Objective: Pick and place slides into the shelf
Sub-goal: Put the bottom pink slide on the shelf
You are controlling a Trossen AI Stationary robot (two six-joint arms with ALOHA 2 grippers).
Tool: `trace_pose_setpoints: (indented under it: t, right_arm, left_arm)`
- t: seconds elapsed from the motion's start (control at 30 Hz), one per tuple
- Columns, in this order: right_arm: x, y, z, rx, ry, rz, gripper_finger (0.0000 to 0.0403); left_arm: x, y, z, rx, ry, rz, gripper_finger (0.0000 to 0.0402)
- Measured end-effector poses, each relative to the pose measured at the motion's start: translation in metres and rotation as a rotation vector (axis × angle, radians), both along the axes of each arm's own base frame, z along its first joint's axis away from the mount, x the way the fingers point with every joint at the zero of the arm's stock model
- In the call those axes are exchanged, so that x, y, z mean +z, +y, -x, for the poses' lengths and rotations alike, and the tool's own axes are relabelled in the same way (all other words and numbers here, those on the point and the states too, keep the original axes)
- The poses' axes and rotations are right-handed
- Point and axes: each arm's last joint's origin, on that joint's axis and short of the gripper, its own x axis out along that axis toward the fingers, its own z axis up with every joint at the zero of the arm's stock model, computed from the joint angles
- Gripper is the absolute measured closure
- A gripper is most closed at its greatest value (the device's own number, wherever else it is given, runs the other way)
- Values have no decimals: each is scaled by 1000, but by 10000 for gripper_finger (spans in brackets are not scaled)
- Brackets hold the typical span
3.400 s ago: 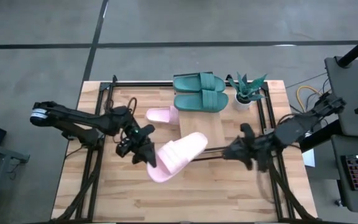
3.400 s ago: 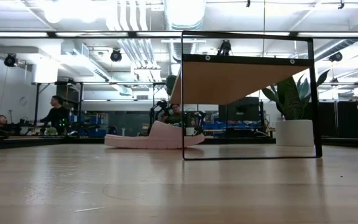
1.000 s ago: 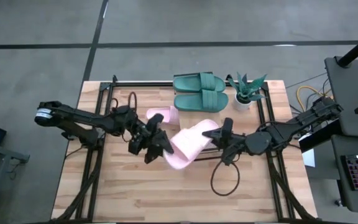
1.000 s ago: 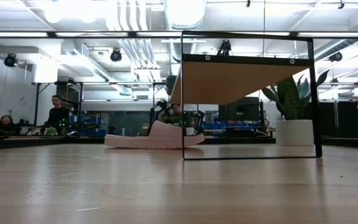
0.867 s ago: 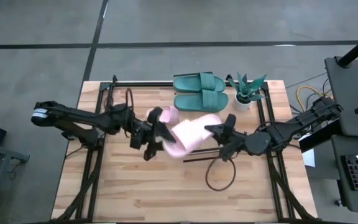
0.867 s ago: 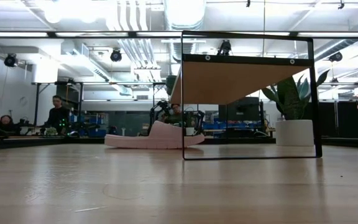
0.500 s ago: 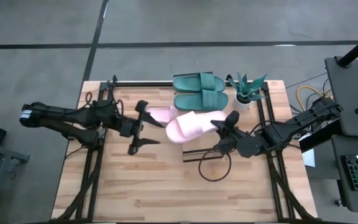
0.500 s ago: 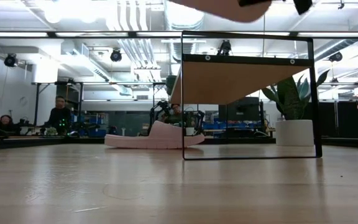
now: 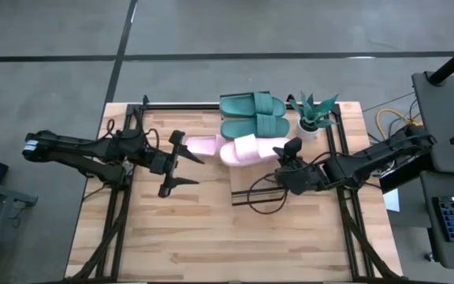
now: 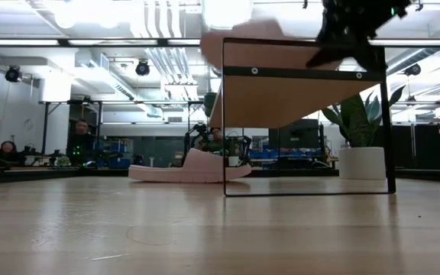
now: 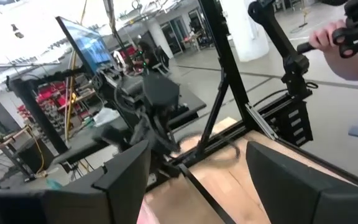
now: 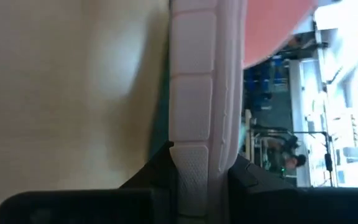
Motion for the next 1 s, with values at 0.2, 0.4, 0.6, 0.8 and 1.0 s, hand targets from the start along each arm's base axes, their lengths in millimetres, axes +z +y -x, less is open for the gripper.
trace_pose_setpoints:
  t: [0.2, 0.4, 0.6, 0.8, 1.0]
  right_arm:
    - [2, -6, -2, 4, 1, -21, 349]
    - [13, -5, -3, 14, -29, -33, 350]
    - [22, -4, -4, 51, -50, -78, 350]
    - [27, -3, -3, 71, -63, -101, 350]
    - [28, -3, -3, 89, -66, -120, 350]
  left_arm:
    - [-2, 0, -3, 5, 9, -4, 152]
    - [-6, 2, -9, 83, 30, -17, 152]
    - [-26, 2, -24, 138, 103, -292, 152]
    - [-43, 2, -46, 194, 158, -404, 152]
    - [-51, 4, -64, 318, 133, -490, 153]
